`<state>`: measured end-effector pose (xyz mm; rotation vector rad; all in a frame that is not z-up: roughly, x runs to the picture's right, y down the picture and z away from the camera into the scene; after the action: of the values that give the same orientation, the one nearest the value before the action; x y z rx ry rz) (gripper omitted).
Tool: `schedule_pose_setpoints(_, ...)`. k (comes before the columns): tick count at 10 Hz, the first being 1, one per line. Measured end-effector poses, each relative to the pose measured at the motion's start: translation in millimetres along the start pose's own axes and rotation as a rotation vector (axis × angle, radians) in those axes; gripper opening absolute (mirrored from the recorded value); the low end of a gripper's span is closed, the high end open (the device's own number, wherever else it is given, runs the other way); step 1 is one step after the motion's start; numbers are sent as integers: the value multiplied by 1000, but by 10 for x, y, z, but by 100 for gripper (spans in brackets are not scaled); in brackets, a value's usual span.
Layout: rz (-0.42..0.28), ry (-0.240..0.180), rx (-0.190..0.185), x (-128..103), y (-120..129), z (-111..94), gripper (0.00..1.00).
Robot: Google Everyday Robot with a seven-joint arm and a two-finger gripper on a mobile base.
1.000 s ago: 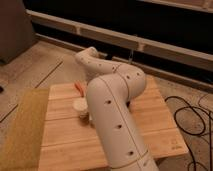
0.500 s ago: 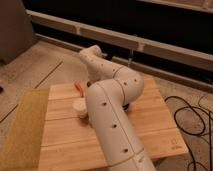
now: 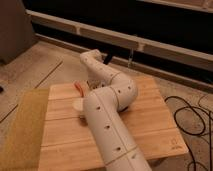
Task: Push the eraser across the table
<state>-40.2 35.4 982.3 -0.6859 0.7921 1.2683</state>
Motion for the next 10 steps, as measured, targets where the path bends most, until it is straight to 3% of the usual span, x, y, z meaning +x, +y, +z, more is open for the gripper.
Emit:
schedule_pose_setpoints(2,-1,-57,50,-198,-96,-52,0)
schedule_pose_setpoints(4,-32,-207,83,-570,-126,-295,0)
schedule_pose_setpoints(5,-76,-322,90,-821,-57,-552,0)
schedule_pose_setpoints(6,-99,-396,84,-974,-31,-726,0)
schedule_pose_setpoints(9,-130,-657,15,-1441,-99,-1350,0)
schedule_pose_setpoints(10,-130,-684,6,-1483,-125,-1416,0)
